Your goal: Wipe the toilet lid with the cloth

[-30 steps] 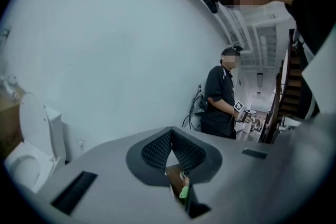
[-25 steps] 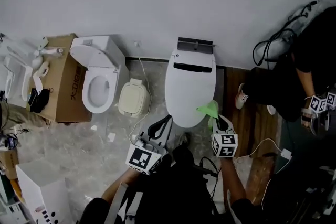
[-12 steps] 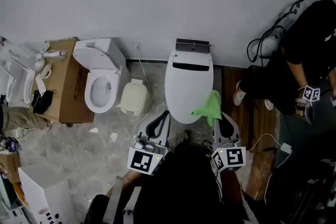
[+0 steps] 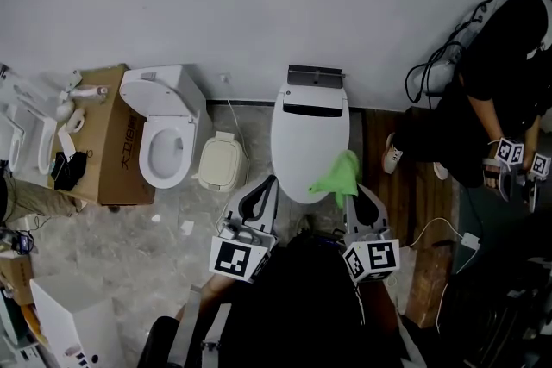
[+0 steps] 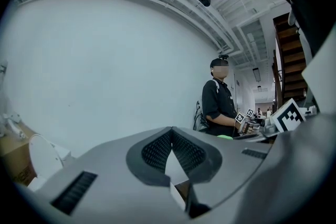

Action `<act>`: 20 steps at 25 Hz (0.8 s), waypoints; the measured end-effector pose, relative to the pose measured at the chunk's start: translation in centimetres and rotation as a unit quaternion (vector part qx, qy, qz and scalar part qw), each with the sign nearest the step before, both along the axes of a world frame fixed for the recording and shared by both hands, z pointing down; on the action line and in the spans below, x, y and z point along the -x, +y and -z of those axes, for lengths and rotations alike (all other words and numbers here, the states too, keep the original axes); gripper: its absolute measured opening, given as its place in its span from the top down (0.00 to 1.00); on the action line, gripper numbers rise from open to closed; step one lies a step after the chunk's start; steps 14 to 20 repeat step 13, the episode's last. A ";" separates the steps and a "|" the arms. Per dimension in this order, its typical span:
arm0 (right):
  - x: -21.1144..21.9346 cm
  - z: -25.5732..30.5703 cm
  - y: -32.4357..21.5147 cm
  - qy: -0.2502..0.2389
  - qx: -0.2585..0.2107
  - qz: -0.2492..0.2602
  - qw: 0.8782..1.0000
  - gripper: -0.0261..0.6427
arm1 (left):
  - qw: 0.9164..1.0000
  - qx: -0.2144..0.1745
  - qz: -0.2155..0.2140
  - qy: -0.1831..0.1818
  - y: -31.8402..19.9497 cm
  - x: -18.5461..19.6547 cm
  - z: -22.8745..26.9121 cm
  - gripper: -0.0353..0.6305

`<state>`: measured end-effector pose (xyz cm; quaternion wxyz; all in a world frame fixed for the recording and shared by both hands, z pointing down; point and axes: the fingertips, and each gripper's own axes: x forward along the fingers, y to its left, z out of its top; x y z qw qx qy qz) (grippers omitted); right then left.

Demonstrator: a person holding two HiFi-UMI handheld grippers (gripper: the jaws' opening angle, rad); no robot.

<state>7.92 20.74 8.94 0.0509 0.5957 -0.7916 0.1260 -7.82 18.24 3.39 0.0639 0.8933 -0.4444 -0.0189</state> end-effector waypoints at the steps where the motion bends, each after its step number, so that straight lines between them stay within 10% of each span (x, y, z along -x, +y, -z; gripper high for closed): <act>1: 0.2 0.0 0.1 0.000 0.001 -0.001 1.000 0.89 | 1.000 0.001 0.001 0.000 0.0 0.2 0.0 0.94; 20: 1.5 -0.1 0.9 0.009 0.001 0.003 1.000 0.89 | 1.000 0.009 -0.005 0.008 0.9 0.9 -0.3 0.94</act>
